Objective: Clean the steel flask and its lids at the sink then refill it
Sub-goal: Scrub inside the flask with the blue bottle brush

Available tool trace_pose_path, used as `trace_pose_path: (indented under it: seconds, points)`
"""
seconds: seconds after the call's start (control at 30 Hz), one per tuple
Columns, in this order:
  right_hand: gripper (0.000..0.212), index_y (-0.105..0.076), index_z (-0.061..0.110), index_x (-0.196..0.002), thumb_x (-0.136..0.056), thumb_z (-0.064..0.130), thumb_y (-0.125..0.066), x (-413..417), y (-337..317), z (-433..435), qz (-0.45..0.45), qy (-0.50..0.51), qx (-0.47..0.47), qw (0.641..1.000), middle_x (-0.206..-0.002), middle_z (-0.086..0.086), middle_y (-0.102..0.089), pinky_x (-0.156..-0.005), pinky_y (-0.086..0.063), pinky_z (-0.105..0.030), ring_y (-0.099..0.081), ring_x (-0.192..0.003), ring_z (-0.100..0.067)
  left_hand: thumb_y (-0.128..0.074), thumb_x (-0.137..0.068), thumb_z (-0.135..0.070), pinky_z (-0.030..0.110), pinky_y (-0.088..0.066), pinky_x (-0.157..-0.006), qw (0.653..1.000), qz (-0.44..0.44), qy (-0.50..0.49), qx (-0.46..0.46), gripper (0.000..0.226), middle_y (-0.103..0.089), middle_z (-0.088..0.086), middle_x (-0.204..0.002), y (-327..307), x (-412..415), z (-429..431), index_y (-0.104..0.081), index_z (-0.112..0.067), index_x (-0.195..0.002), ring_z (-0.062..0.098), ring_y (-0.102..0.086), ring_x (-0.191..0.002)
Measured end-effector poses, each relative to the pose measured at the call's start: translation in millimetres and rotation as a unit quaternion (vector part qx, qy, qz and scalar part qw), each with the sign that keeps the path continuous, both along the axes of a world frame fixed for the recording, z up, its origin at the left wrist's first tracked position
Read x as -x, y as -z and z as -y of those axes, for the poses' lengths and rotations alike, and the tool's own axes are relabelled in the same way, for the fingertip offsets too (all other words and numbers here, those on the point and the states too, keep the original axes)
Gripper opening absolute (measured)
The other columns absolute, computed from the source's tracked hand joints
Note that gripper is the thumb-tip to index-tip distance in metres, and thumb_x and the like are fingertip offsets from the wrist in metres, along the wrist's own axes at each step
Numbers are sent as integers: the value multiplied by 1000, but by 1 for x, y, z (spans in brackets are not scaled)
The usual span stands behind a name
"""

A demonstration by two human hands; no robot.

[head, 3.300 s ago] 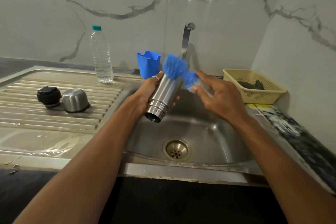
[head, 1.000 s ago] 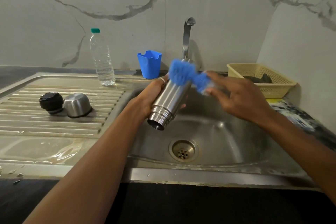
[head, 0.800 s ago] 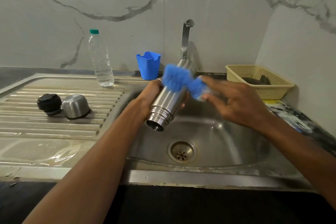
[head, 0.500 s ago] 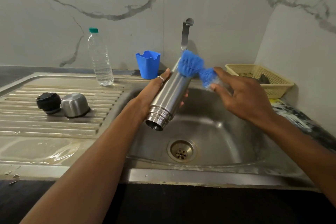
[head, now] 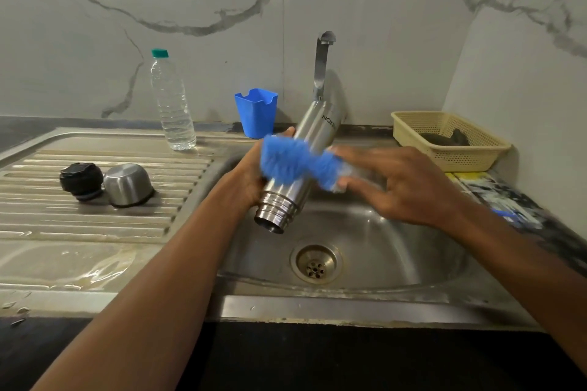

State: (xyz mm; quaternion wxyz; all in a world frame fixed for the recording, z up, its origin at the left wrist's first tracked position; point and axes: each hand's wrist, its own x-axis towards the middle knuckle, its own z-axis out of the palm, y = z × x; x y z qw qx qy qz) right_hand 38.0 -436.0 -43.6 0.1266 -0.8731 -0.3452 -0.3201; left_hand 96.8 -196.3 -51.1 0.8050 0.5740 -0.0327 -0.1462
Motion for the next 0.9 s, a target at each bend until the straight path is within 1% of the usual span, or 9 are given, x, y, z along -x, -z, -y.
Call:
trace_pose_path:
  seconds: [0.1, 0.17, 0.27, 0.37, 0.47, 0.53, 0.6, 0.67, 0.9]
  points:
    - [52, -56, 28, -145, -97, 47, -61, -2, 1, -6, -1, -20, 17, 1000, -108, -1, -77, -69, -48, -15, -58, -70, -11, -49, -106, -25, 22, -59, -56, 999, 14, -40, -34, 17, -70, 2, -85, 1, -4, -4, -62, -16, -98, 5, -70, -56]
    - [50, -55, 28, -146, -99, 43, -61, -6, -3, 2, 4, 63, -46, 997, -95, -5, -76, -63, -43, -20, -50, -62, -13, -49, -104, -35, 37, -60, -75, 999, -29, 3, -19, 34, -69, 18, -104, -2, 1, -2, -64, -6, -112, 23, -73, -78]
    - [50, -54, 27, -146, -99, 43, -60, -9, -5, 15, -4, 162, -104, 981, -72, -7, -66, -60, -48, -34, -60, -62, -26, -46, -101, -55, 44, -60, -76, 998, -62, 28, 14, 63, -65, 27, -114, -2, -3, 2, -59, -2, -132, 35, -67, -90]
    - [52, -55, 25, -146, -97, 45, -60, -6, -1, 6, 7, 55, -49, 997, -96, -4, -77, -59, -43, -23, -51, -57, 6, -50, -104, -43, 40, -56, -84, 994, -81, -57, 51, 55, -67, 20, -119, -14, 7, 12, -55, 0, -138, 31, -66, -104]
    - [53, -58, 25, -143, -95, 47, -65, -5, 1, -3, -4, -51, -10, 999, -125, 4, -71, -73, -46, -11, -62, -79, 14, -49, -106, -26, 37, -53, -85, 994, 23, -98, 49, 32, -78, 7, -96, -10, 11, 9, -67, 0, -113, 21, -63, -115]
    - [51, -58, 28, -143, -95, 45, -65, -9, 0, 5, -17, -11, -50, 999, -115, 2, -75, -70, -45, -11, -61, -74, 12, -53, -104, -30, 34, -53, -88, 989, -49, -136, 25, 45, -70, 13, -119, -8, 1, 9, -58, 3, -135, 26, -66, -109]
    - [51, -53, 35, -146, -97, 48, -62, -12, 0, 13, -42, 85, -104, 990, -85, -5, -75, -64, -51, -31, -58, -62, -4, -64, -96, -45, 42, -60, -80, 997, -63, -19, -43, 66, -66, 19, -114, -10, -2, 11, -51, 0, -141, 31, -68, -91]
    - [52, -52, 34, -147, -97, 47, -61, -15, 1, 18, -32, 152, -121, 980, -72, -1, -62, -65, -52, -37, -54, -62, -18, -65, -93, -50, 47, -61, -77, 998, -49, 46, -20, 65, -67, 22, -110, 3, -6, 0, -54, -3, -137, 35, -70, -89]
    - [52, -56, 31, -145, -95, 47, -62, -13, 3, 13, -5, 24, -25, 999, -109, -1, -77, -65, -42, -22, -48, -69, 4, -51, -101, -35, 34, -61, -62, 998, -43, 41, -1, 36, -72, 16, -96, 2, -4, -3, -62, -3, -113, 23, -74, -70]
